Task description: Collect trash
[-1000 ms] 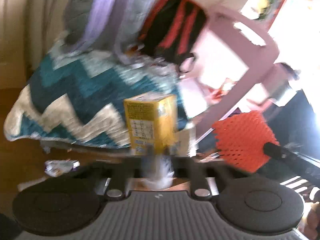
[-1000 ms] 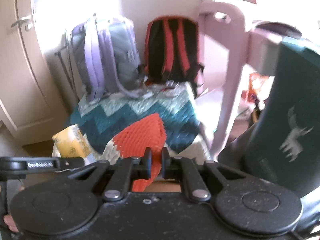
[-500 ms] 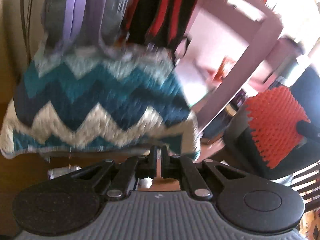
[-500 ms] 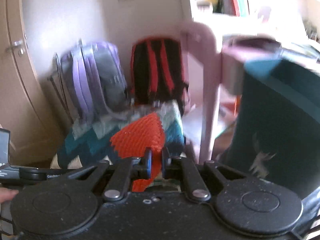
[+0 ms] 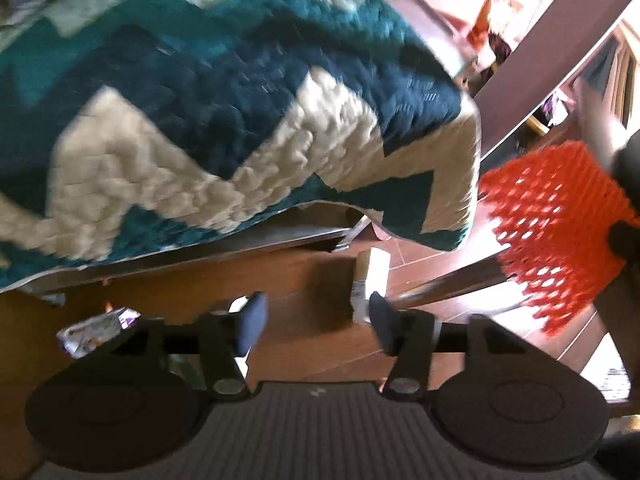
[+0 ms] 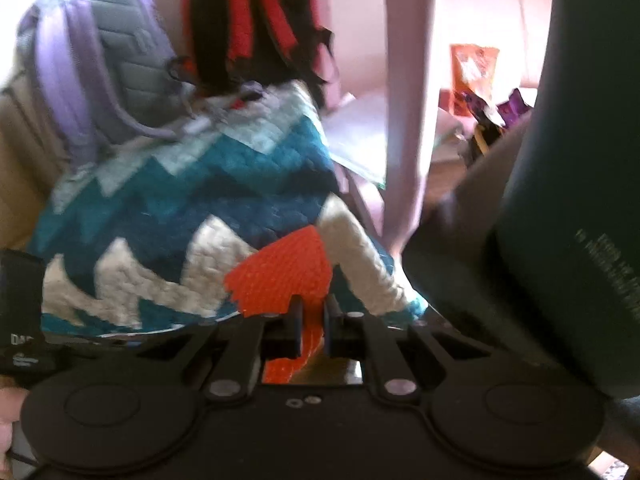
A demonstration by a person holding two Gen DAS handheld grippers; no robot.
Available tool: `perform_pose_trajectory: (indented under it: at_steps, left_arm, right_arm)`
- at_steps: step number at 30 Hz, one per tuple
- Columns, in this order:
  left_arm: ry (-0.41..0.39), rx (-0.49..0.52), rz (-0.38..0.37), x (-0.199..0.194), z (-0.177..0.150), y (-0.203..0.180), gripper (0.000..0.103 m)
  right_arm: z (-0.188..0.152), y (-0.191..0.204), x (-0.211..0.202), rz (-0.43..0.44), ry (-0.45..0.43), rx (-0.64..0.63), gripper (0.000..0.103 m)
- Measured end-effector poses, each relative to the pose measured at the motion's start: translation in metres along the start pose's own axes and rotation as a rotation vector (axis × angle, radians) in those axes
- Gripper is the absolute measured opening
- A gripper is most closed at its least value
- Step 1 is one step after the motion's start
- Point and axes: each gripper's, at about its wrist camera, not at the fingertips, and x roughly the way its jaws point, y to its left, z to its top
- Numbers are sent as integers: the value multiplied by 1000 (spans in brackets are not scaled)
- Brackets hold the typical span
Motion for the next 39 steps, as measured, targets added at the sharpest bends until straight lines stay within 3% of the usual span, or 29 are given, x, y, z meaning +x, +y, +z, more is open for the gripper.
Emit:
perform_pose_trajectory:
  at_steps: [2,6,10,22,27,32,35,39]
  left_arm:
    - [4,16,-6,31,2,-3,73]
    - [36,72,-11,93,3,-18,73]
    - [79,83,-20,153,-1,-34,73]
    - [213,197,-10,300,-16,-79,73]
    - [259,215,-12,339,-12,-90,73]
    - [311,227,24,368,-11,-92,71]
    - [331,248,25,376,-14,-91,51]
    - [323,243,33,374,-16,-86,50]
  right_arm:
    - [3,-3,12,-30,-28,4,8]
    - [12,-10,30,-9,-83,47,8]
    - [20,-20,48,79,-66,135,8]
    - [26,-44,69,85,-96,286,8]
    - [30,-38,75,82,-123,259,8]
    - [31,-40,84,112,-89,299,8]
    - [31,-39,89,116,-72,312,8]
    - [31,-37,89,102,-71,313,9]
